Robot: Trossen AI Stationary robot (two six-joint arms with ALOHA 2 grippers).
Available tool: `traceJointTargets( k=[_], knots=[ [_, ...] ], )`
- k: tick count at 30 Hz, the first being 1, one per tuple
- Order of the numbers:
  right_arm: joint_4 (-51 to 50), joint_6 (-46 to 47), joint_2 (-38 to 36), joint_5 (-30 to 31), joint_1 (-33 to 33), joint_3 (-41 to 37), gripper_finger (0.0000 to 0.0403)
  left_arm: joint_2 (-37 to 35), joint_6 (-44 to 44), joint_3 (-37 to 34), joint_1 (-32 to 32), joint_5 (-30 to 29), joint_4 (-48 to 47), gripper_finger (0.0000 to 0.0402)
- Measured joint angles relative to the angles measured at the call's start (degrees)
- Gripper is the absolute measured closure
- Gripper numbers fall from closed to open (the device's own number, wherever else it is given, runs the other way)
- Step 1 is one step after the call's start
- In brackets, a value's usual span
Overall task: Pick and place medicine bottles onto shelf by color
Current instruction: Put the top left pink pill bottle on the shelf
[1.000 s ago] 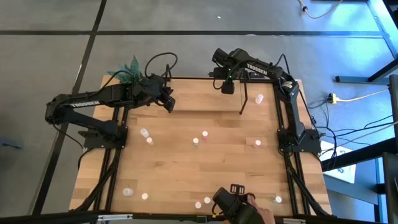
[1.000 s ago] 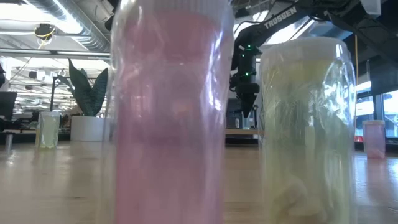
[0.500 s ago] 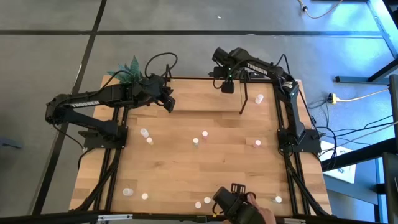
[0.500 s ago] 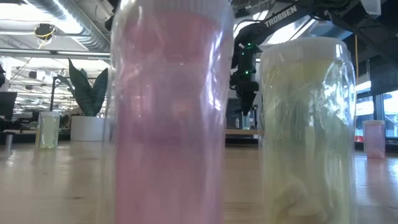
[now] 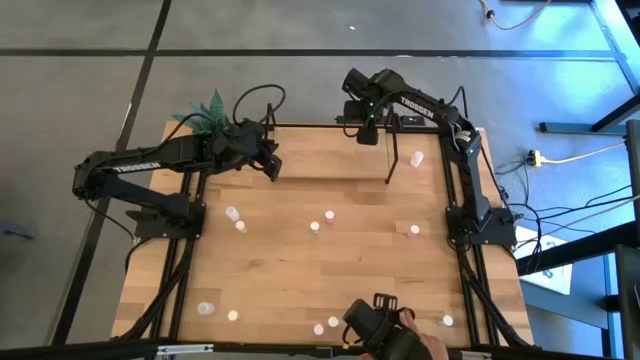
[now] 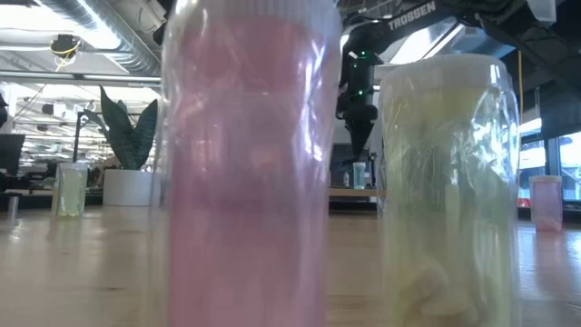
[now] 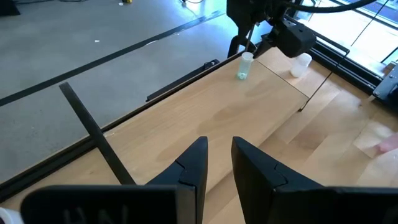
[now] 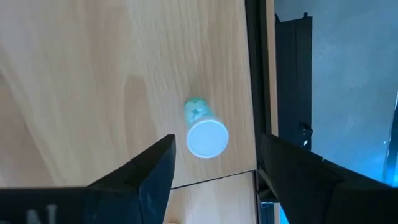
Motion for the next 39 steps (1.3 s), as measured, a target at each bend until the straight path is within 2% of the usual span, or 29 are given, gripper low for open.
traceJointTargets(
  k=[10, 18, 24, 31, 39],
  knots=[
    [-5.26, 3.03, 0.00, -0.44, 0.00, 7.20, 0.0163, 0.00, -0.01, 0.00, 0.01, -0.02, -0.02, 0.0335],
    [-12.03, 6.42, -0.02, -7.69, 0.02, 18.81, 0.0163, 0.00, 0.00, 0.00, 0.00, -0.02, 0.00, 0.0335],
    [-9.92, 7.89, -5.25, -7.65, 0.95, 17.01, 0.0163, 0.00, -0.01, 0.00, 0.01, 0.00, -0.01, 0.0335],
    [-10.49, 8.97, -12.18, -8.23, 5.07, 16.94, 0.0163, 0.00, 0.00, 0.00, 0.02, 0.00, -0.02, 0.0335],
    [-10.26, 6.60, -16.95, -17.77, 12.55, 16.94, 0.0163, 0.00, 0.00, 0.00, 0.02, 0.00, -0.02, 0.0335]
  ],
)
